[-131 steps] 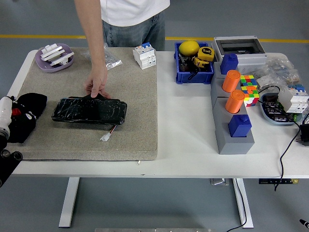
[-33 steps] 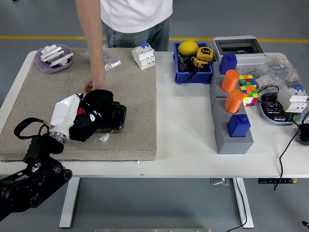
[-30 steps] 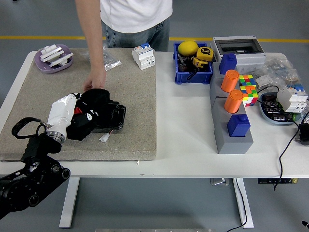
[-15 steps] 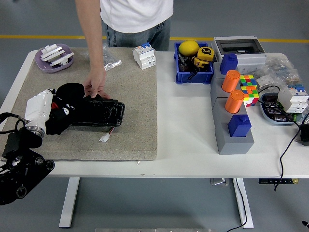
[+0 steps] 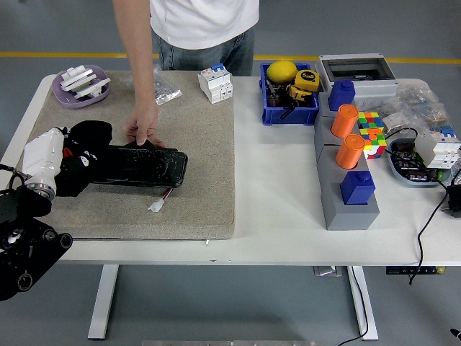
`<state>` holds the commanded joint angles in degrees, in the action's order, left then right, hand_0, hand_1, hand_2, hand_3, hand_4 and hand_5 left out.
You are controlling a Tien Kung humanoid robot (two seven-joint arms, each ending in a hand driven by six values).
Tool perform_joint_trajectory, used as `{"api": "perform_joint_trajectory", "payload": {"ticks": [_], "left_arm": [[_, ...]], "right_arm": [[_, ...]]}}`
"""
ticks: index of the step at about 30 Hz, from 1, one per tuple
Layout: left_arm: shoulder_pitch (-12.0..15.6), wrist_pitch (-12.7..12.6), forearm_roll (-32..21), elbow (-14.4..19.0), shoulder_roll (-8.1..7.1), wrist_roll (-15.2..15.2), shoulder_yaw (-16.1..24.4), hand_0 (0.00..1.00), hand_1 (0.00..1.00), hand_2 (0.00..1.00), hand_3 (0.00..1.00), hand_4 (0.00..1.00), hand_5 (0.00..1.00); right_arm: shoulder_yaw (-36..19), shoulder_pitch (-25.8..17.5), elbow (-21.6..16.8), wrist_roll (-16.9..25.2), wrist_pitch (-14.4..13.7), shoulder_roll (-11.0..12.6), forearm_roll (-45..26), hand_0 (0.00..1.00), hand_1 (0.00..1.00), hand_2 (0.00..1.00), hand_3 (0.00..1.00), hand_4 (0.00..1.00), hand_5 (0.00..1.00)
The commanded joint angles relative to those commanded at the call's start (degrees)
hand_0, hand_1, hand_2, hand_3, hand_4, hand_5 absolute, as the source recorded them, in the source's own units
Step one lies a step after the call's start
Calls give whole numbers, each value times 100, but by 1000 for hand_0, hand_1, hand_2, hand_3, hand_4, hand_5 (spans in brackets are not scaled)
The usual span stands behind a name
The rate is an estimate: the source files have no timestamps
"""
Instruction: Pick the rag up,wipe the panel,place it on the desk
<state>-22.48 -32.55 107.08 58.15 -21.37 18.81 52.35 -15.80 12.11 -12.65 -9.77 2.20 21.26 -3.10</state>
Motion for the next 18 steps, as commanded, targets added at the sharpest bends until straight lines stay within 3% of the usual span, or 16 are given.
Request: {"api": "perform_joint_trajectory", "payload": {"ticks": [8, 18], "left_arm": [[-7, -32, 61, 40, 33, 26, -87, 332, 159, 462, 418, 191, 2], [-49, 47, 144, 726, 220, 188, -740, 339, 159, 461, 419, 192, 2]], "right_arm": [[-6, -3, -2, -1, 0, 1, 1, 707, 620, 684, 641, 998, 567], [9, 14, -1, 6, -1, 1, -9, 708, 621, 684, 641, 998, 569]]}}
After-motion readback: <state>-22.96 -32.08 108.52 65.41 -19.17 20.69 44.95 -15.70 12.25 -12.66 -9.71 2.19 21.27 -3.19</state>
